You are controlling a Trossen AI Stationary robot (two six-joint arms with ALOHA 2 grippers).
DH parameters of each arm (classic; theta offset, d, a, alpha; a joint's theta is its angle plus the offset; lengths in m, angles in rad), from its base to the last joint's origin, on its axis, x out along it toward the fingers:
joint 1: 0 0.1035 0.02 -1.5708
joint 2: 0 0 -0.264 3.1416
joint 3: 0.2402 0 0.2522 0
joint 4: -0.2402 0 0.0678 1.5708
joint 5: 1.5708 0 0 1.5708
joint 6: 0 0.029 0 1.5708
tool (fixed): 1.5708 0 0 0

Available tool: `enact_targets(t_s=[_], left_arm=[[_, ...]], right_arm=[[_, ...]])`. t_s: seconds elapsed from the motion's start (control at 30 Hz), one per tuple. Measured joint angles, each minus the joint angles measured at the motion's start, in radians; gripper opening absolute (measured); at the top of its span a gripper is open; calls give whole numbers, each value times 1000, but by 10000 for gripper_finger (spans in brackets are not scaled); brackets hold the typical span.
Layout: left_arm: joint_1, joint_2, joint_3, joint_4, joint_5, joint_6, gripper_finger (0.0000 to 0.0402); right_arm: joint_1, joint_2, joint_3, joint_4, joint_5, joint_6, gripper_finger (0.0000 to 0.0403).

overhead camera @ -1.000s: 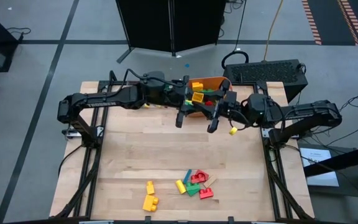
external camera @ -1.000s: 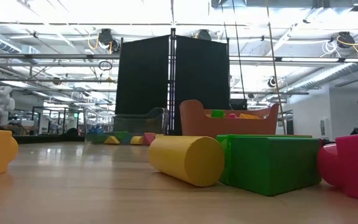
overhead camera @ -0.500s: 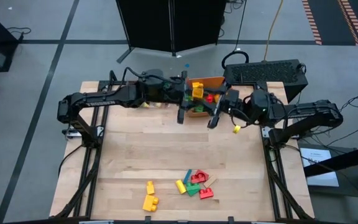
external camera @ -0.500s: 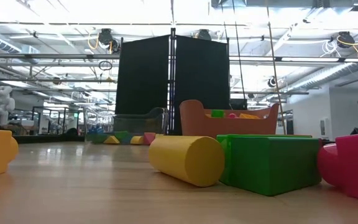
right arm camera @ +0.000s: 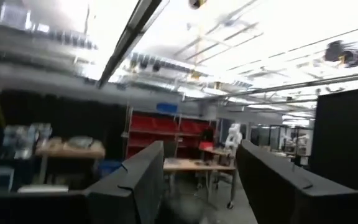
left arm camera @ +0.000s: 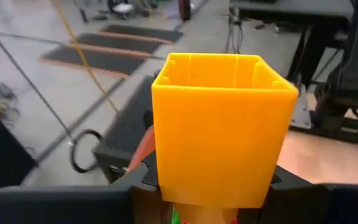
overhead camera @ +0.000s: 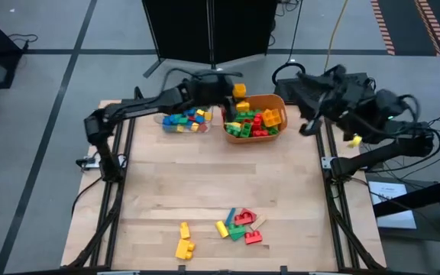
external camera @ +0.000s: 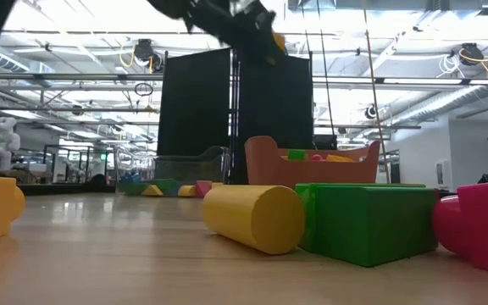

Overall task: Sort blocks by size
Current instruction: Put the big yellow game piece into the orange bin, then put the big red game piece into the orange bin

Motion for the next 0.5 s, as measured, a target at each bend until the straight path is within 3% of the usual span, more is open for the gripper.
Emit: enact_targets(t_s=[0.2,0.5], left_arm=[[17,172,3,7,6,-12,118],[14,252,4,-142,6,-12,271]], right_arm=[[1,-1,-6,-83,-7,23,195],[1,-11,-3,-158,-12,73,196]])
